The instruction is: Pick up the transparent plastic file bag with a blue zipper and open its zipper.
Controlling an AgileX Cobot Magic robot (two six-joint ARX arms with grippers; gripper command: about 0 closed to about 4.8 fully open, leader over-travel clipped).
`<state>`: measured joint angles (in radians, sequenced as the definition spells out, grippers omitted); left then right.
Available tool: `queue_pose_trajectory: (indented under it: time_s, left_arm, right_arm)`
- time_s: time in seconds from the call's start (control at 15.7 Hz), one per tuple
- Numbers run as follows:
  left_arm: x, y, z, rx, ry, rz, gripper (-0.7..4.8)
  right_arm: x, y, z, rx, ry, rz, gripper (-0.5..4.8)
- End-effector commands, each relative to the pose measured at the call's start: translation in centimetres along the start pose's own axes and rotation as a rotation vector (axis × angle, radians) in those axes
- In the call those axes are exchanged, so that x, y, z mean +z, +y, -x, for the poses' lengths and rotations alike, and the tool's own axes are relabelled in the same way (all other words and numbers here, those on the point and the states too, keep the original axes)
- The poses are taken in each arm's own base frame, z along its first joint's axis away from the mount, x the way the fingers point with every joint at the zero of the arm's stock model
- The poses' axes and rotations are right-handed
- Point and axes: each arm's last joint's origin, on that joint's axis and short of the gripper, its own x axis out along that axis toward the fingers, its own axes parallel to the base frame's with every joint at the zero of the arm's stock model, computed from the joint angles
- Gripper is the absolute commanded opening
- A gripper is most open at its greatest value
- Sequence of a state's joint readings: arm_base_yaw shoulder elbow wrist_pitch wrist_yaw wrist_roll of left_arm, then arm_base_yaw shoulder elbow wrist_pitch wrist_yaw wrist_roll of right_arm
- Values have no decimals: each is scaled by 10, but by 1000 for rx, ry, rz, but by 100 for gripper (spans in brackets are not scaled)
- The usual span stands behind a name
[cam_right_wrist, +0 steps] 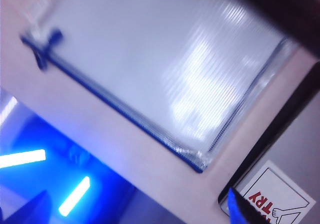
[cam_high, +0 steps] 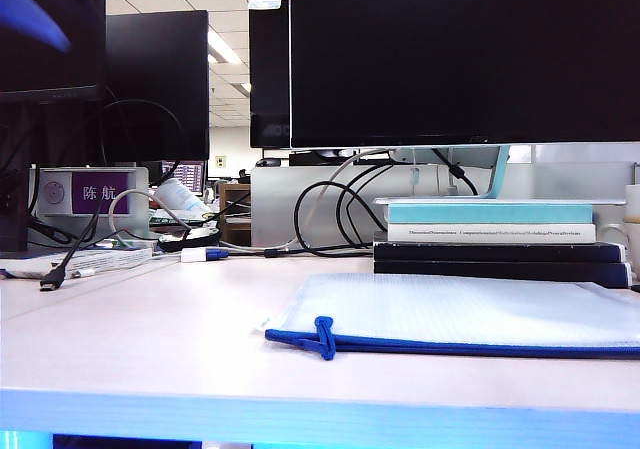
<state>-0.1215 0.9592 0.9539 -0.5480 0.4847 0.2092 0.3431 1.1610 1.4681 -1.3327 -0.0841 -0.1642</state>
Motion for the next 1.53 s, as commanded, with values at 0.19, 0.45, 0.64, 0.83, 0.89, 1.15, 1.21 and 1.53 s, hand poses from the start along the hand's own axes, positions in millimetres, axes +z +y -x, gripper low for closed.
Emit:
queue_pose_trajectory:
  time_s: [0.19,0.45,0.64,0.83,0.89,1.15,1.21,1.53]
  left_arm:
    - [-61,-27,52,259,-47,122,272]
    - [-85,-37,62,345,-250,45,271]
    - [-113,-45,65,388,-433,87,258]
    - [-120,-47,72,480,-554,159,209]
    - [-124,-47,72,501,-564,151,209]
    - [-140,-42,57,496,-526,162,203]
    - [-145,-40,51,495,-515,164,175]
    - [-152,-36,40,459,-522,124,82]
  right_arm:
    - [-112,22,78,-148,-452,-209,479]
    - [-176,29,57,-139,-858,-338,479]
    - [-195,30,2,-18,-950,-387,411]
    - [-177,28,-17,87,-1068,-356,353]
    - [-170,26,-23,103,-1160,-346,292]
    - [-165,20,-71,34,-1324,-301,101]
    - [-166,19,-83,-15,-1318,-270,81]
    - [-174,11,-102,-260,-1310,-305,2]
